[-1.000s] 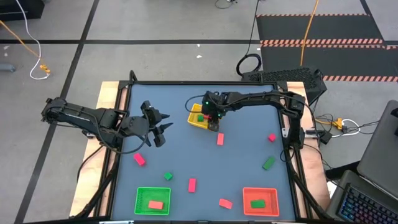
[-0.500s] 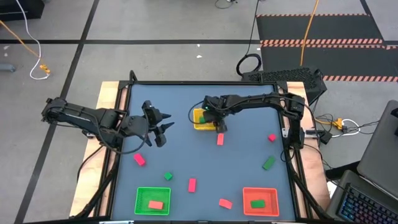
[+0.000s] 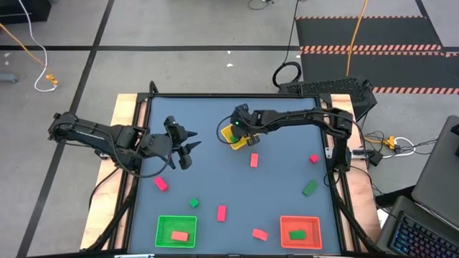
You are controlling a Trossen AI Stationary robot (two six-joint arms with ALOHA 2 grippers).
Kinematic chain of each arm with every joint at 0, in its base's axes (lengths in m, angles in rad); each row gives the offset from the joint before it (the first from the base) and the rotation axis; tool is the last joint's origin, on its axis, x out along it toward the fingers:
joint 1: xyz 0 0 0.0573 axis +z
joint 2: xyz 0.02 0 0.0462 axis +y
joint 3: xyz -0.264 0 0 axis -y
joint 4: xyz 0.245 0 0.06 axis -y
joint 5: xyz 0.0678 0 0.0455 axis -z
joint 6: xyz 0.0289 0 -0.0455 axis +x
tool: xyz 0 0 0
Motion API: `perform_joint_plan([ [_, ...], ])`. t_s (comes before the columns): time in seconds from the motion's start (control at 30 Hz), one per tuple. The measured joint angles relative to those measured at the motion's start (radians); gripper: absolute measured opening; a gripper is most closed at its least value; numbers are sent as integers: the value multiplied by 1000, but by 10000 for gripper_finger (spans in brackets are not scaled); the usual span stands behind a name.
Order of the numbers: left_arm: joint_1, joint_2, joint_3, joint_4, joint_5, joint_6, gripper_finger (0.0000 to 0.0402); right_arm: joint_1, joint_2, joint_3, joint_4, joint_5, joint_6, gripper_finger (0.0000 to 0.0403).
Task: Sort & place blocks by color
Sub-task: Put the green block into the orange bin
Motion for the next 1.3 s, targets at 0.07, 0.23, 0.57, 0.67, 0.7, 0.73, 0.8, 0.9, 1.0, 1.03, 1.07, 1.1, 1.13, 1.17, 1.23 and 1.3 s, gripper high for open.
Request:
perform_joint_plan([
  [0.07, 0, 0, 0, -5, 0, 0, 159, 2, -30, 0, 3, -2, 59, 174],
  [0.23, 0, 0, 0, -6, 0, 0, 159, 0, -136, 0, -49, -148, 298, 174],
  [0.57, 0, 0, 0, 11, 0, 0, 159, -19, -142, 2, -89, -446, 787, 174],
  [0.67, 0, 0, 0, 11, 0, 0, 159, -23, -83, 9, -88, -449, 821, 174],
  [0.7, 0, 0, 0, 11, 0, 0, 159, -24, -63, 17, -88, -449, 826, 174],
  [0.73, 0, 0, 0, 11, 0, 0, 159, -24, -43, 28, -88, -449, 826, 174],
  [0.8, 0, 0, 0, 11, 0, 5, 159, -24, -4, 57, -92, -449, 827, 174],
  [0.9, 0, 0, 0, 11, 0, 12, 159, -24, 35, 86, -118, -445, 826, 174],
  [1.0, 1, 0, 0, 11, 0, 16, 159, -24, 59, 93, -123, -421, 829, 174],
  [1.03, 1, 0, 0, 11, 0, 16, 159, -24, 64, 93, -124, -402, 830, 174],
  [1.07, 1, 0, 0, 11, 0, 16, 159, -24, 70, 93, -122, -390, 831, 174],
  [1.1, 1, 0, 0, 10, 0, 16, 159, -24, 78, 93, -120, -388, 832, 174],
  [1.13, 1, 0, 0, 10, 0, 17, 159, -24, 86, 93, -113, -391, 842, 174],
  [1.17, 1, 0, 0, 10, 0, 18, 159, -24, 96, 93, -99, -391, 854, 174],
  [1.23, 1, 0, 0, 10, 0, 18, 159, -18, 113, 93, -79, -391, 864, 174],
  [1.3, 1, 0, 0, 10, 0, 18, 159, -13, 131, 95, -65, -395, 865, 174],
])
